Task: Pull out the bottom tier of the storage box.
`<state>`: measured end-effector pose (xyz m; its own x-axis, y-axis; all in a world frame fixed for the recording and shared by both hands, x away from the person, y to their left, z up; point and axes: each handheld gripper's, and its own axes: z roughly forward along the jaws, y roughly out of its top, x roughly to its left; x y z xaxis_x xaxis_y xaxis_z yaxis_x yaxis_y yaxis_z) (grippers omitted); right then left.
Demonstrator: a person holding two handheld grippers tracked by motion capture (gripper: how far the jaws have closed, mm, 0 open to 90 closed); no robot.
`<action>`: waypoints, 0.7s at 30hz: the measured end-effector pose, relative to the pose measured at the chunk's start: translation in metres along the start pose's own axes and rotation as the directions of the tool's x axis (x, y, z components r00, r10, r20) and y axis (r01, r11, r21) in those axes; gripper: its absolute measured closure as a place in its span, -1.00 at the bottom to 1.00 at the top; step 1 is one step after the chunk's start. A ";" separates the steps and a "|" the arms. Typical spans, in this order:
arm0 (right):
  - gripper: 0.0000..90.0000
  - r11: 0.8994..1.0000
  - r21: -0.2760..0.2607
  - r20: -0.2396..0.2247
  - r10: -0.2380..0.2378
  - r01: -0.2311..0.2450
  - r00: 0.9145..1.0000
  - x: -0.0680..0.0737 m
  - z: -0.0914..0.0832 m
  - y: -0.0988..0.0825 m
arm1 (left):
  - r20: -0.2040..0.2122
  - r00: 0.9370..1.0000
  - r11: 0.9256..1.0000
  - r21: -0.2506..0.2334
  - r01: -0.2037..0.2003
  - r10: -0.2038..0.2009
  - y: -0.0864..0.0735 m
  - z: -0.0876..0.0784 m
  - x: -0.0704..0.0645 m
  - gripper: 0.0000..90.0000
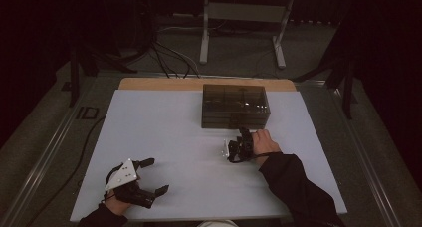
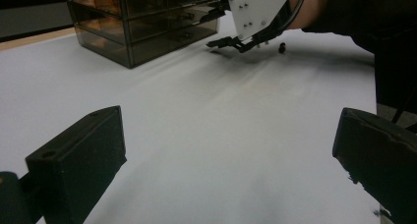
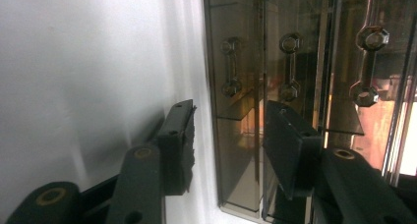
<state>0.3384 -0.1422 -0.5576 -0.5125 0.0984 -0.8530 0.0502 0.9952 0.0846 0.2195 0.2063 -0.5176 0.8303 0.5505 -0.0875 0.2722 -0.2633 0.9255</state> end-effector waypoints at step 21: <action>0.64 0.998 0.056 0.024 -0.035 0.034 0.999 0.003 0.024 0.007 | -0.001 1.000 1.000 -0.003 0.001 -0.001 0.000 0.000 0.000 -0.98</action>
<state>0.3577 -0.1345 -0.5720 -0.4934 0.0631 -0.8675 0.0809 0.9964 0.0264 0.2195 0.2069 -0.5175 0.8297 0.5512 -0.0884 0.2714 -0.2599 0.9267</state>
